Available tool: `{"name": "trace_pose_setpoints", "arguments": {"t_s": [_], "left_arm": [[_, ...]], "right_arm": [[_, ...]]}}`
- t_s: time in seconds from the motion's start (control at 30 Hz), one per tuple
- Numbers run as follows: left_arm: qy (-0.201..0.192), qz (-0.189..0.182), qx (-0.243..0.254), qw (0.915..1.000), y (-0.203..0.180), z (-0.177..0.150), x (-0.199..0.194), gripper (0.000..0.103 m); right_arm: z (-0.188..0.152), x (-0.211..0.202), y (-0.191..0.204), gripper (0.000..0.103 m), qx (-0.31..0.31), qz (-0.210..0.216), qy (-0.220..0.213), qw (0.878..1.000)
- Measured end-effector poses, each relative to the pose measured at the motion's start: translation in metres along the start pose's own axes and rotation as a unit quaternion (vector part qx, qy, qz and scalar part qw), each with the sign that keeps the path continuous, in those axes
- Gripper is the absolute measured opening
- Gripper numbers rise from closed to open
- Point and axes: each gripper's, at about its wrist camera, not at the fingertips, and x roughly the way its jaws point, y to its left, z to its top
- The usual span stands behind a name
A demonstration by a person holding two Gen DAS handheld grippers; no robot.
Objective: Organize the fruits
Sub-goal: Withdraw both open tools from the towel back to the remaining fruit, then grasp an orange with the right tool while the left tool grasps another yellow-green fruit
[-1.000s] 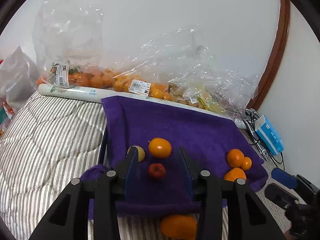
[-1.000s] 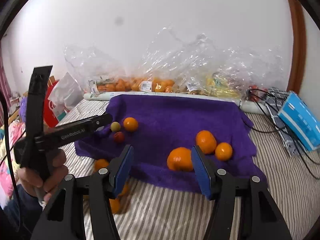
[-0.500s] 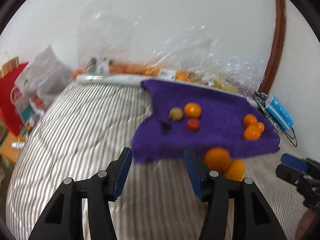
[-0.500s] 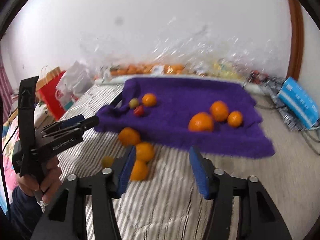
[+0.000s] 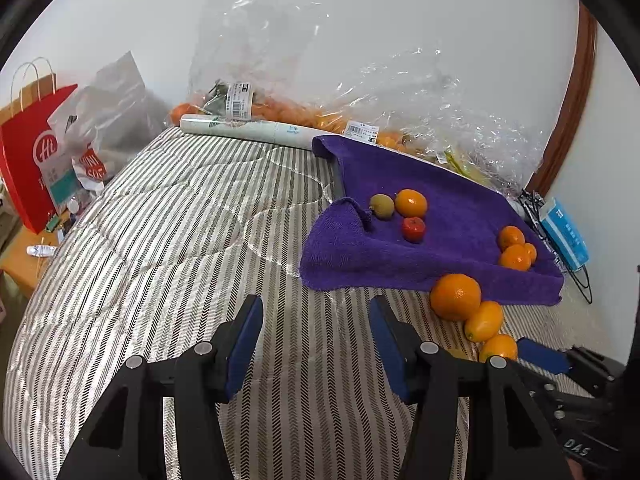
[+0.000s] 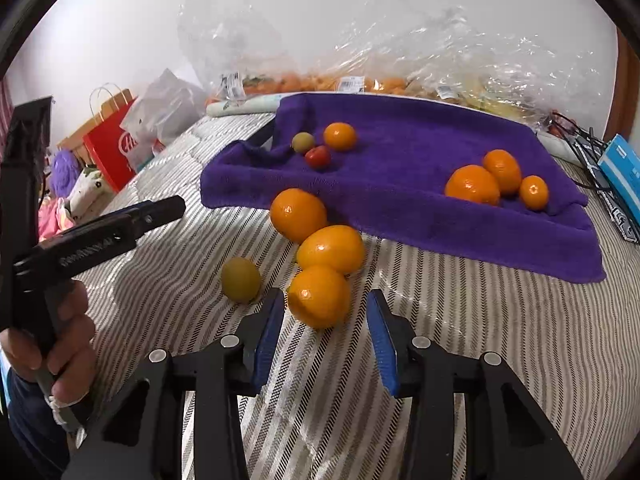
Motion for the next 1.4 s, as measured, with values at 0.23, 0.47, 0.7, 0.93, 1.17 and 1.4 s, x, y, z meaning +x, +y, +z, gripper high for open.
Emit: {"name": "trace_pose_setpoints", "arguments": {"t_s": [0.23,0.47,0.7,0.93,1.17,1.4], "left_arm": [[0.006,-0.008,-0.007,0.9999,0.002,0.000,0.002,0.053],[0.009,-0.026,0.013,0.9995,-0.008,-0.003,0.002,0.053],[0.021,-0.131,0.048,0.9900,-0.028,-0.009,-0.006,0.053],[0.065,-0.124,0.084,0.9867,-0.068,-0.024,0.007,0.052],[0.088,-0.064,0.124,0.9864,-0.089,-0.031,0.019,0.027],[0.089,-0.070,0.113,0.9871,-0.085,-0.031,0.019,0.027]], "right_arm": [[0.005,0.019,0.001,0.036,0.004,0.003,0.018,1.000],[0.000,-0.004,-0.007,0.036,-0.012,-0.014,-0.013,1.000],[-0.021,-0.032,-0.056,0.036,0.013,-0.057,-0.030,0.998],[-0.039,-0.050,-0.090,0.036,0.024,-0.090,-0.043,0.995],[-0.042,-0.050,-0.105,0.036,0.034,-0.090,-0.043,0.994],[-0.044,-0.038,-0.097,0.036,0.013,-0.065,-0.016,0.998]]}}
